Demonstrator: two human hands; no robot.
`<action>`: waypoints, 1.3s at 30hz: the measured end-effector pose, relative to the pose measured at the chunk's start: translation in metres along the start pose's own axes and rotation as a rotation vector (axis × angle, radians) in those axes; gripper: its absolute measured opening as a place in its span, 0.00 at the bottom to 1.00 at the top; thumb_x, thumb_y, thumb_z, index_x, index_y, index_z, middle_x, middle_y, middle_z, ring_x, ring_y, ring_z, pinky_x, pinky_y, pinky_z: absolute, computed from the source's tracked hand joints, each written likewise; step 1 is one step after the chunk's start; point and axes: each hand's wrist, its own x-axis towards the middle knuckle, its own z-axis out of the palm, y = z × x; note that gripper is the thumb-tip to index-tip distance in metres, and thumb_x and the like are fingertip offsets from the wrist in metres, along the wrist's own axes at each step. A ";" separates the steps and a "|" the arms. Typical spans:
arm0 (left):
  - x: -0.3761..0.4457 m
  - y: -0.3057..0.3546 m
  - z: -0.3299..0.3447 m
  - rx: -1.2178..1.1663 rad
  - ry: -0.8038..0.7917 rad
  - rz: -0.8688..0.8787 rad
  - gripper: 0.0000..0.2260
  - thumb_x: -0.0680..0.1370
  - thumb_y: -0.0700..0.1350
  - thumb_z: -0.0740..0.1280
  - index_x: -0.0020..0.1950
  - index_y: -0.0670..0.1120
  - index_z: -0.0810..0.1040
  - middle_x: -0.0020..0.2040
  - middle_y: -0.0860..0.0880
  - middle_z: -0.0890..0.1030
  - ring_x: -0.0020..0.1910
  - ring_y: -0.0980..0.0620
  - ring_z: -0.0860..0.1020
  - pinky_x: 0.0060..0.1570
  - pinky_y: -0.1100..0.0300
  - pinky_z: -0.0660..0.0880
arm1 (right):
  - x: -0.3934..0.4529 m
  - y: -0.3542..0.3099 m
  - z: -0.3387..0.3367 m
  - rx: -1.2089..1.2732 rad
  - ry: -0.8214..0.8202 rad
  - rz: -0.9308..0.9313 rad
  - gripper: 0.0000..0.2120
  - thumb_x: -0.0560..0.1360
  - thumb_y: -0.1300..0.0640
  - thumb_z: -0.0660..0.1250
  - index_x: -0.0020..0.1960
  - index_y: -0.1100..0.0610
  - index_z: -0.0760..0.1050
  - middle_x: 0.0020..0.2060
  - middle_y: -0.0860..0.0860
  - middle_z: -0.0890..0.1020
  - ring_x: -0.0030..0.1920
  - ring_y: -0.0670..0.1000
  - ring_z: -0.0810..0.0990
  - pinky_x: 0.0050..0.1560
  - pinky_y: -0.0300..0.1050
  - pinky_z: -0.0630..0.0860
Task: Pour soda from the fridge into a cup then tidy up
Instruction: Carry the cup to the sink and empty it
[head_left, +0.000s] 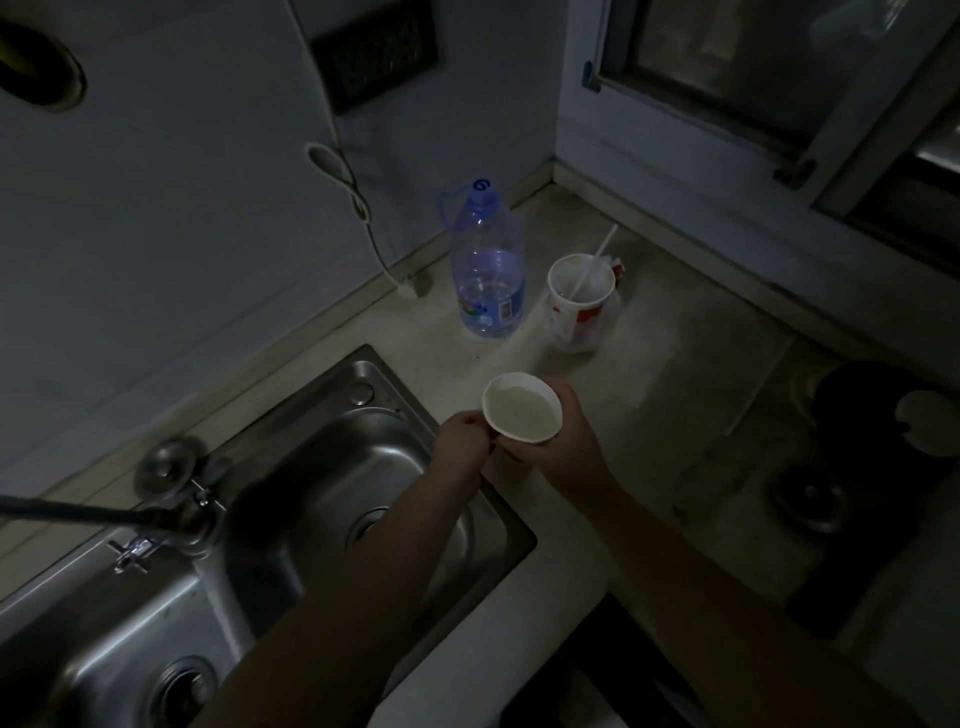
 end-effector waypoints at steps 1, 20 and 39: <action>-0.005 0.004 -0.001 0.005 -0.007 -0.021 0.10 0.72 0.37 0.65 0.36 0.48 0.83 0.44 0.40 0.84 0.49 0.40 0.81 0.55 0.42 0.77 | -0.001 0.002 0.000 0.000 0.004 0.000 0.37 0.61 0.60 0.81 0.65 0.53 0.68 0.57 0.38 0.75 0.58 0.36 0.75 0.56 0.30 0.72; -0.101 0.024 -0.055 0.994 -0.190 0.315 0.17 0.82 0.50 0.59 0.68 0.45 0.72 0.63 0.48 0.78 0.60 0.47 0.77 0.56 0.60 0.72 | -0.045 -0.040 -0.027 -0.453 -0.224 0.303 0.25 0.75 0.46 0.67 0.65 0.60 0.70 0.60 0.55 0.77 0.56 0.52 0.77 0.49 0.42 0.68; -0.186 -0.060 -0.176 1.439 0.237 0.310 0.29 0.73 0.66 0.50 0.69 0.55 0.68 0.66 0.50 0.73 0.67 0.46 0.67 0.64 0.43 0.63 | -0.133 -0.089 0.072 -1.179 -0.591 -0.409 0.29 0.76 0.47 0.58 0.75 0.47 0.56 0.75 0.50 0.58 0.73 0.55 0.59 0.70 0.53 0.60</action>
